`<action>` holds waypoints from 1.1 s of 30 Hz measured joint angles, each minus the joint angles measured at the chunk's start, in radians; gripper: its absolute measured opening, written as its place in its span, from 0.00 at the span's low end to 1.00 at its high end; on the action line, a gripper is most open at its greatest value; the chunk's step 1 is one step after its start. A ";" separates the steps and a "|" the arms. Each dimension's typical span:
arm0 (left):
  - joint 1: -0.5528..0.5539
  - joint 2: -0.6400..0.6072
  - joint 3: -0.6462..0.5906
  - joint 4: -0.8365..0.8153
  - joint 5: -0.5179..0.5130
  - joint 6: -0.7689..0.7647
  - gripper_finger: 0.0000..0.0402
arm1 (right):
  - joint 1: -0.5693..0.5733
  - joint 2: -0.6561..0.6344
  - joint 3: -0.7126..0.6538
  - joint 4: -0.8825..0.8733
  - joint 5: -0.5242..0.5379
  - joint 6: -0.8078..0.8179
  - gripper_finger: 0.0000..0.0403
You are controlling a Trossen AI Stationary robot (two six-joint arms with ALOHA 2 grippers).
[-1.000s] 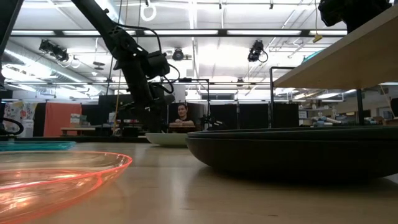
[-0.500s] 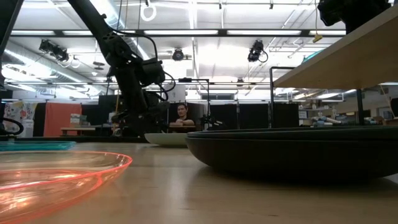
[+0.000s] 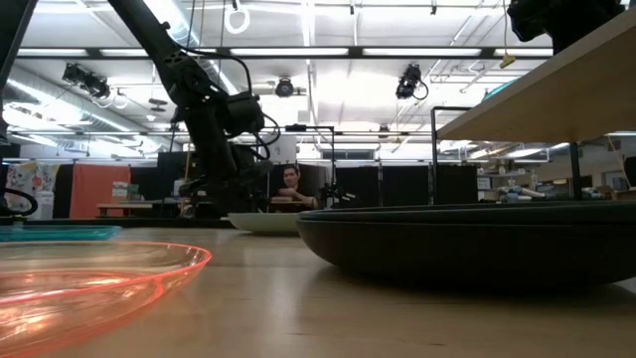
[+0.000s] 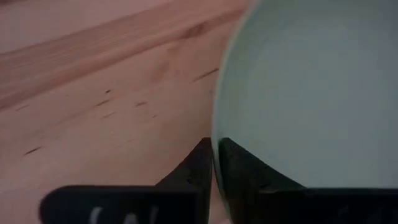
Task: Place and stack plates onto a shelf
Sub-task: Stack the gray plate on top of the black plate on the shelf
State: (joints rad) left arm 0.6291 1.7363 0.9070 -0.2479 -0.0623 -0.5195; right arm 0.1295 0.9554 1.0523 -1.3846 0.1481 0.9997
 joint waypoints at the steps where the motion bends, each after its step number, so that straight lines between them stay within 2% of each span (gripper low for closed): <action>1: 0.000 0.000 0.000 0.007 0.002 -0.005 0.06 | 0.000 0.000 0.000 0.000 -0.013 0.000 0.51; 5: 0.000 -0.001 0.000 0.027 0.003 -0.022 0.04 | 0.000 0.000 0.000 0.000 -0.062 -0.006 0.51; 13: 0.000 -0.016 0.005 0.063 -0.005 -0.017 0.04 | 0.000 0.000 0.000 0.000 -0.064 -0.006 0.51; 21: 0.002 -0.085 0.053 0.054 -0.024 0.032 0.04 | -0.023 0.000 0.004 0.012 -0.044 -0.008 0.51; 26: 0.002 -0.153 0.086 0.053 -0.026 0.046 0.04 | -0.048 -0.001 0.052 0.022 -0.036 -0.028 0.51; 29: 0.000 -0.202 0.098 0.056 -0.024 0.061 0.04 | -0.066 -0.001 0.102 0.035 0.012 -0.055 0.51; 33: -0.011 -0.260 0.116 0.060 -0.023 0.062 0.03 | -0.095 -0.001 0.166 0.091 0.129 -0.062 0.51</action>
State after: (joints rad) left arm 0.6178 1.4767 1.0230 -0.1880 -0.0856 -0.4578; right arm 0.0340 0.9543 1.2185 -1.2936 0.2772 0.9379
